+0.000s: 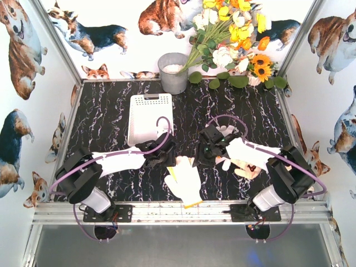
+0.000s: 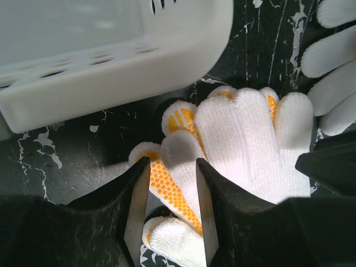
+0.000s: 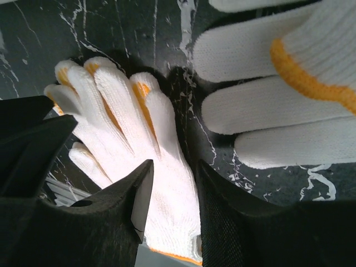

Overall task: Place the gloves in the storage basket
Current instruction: Pair the glove with the glove.

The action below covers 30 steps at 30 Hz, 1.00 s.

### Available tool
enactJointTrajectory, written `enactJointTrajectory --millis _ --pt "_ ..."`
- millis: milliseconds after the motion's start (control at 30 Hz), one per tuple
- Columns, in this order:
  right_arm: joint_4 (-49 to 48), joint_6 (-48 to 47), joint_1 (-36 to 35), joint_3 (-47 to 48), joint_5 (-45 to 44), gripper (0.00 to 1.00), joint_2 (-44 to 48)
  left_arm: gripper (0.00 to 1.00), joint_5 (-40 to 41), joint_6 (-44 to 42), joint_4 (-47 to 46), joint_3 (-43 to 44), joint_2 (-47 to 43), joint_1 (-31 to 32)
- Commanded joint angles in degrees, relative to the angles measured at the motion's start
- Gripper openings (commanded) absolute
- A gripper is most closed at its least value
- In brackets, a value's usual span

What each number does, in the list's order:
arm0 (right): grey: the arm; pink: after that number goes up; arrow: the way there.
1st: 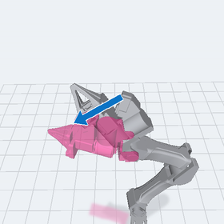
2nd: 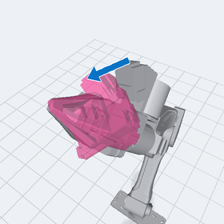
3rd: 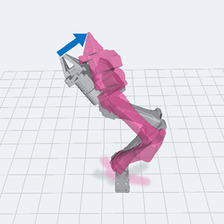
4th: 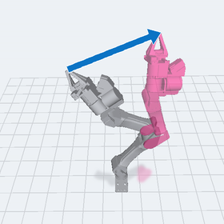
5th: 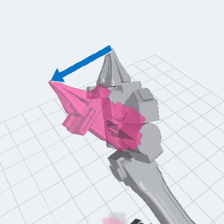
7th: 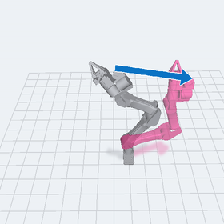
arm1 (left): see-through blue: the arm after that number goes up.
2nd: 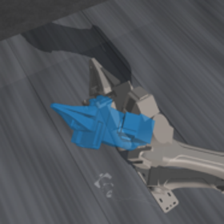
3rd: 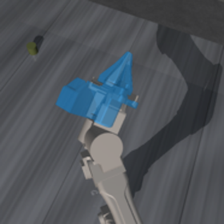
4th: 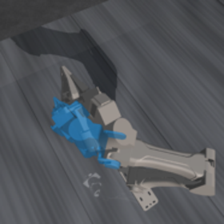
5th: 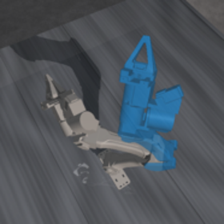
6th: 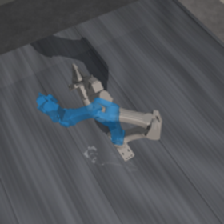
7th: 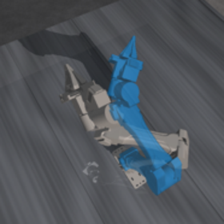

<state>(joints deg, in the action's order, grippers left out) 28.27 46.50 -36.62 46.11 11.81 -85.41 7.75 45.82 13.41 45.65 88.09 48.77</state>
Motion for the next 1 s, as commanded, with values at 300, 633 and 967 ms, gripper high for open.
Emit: enactJointTrajectory --millis 300,633,967 --pt "-3.58 -2.63 0.23 4.97 -0.56 0.31 -4.37 0.26 0.12 -1.26 -1.27 1.2 2.9 -0.63" --pt "-4.04 -3.07 0.23 6.85 -0.33 0.21 -6.85 0.14 0.31 -1.53 -0.93 1.2 3.08 -0.65" --pt "-3.48 -2.73 0.23 6.36 0.75 0.0 -4.04 0.0 1.89 -1.22 0.23 0.41 -1.46 -0.61"
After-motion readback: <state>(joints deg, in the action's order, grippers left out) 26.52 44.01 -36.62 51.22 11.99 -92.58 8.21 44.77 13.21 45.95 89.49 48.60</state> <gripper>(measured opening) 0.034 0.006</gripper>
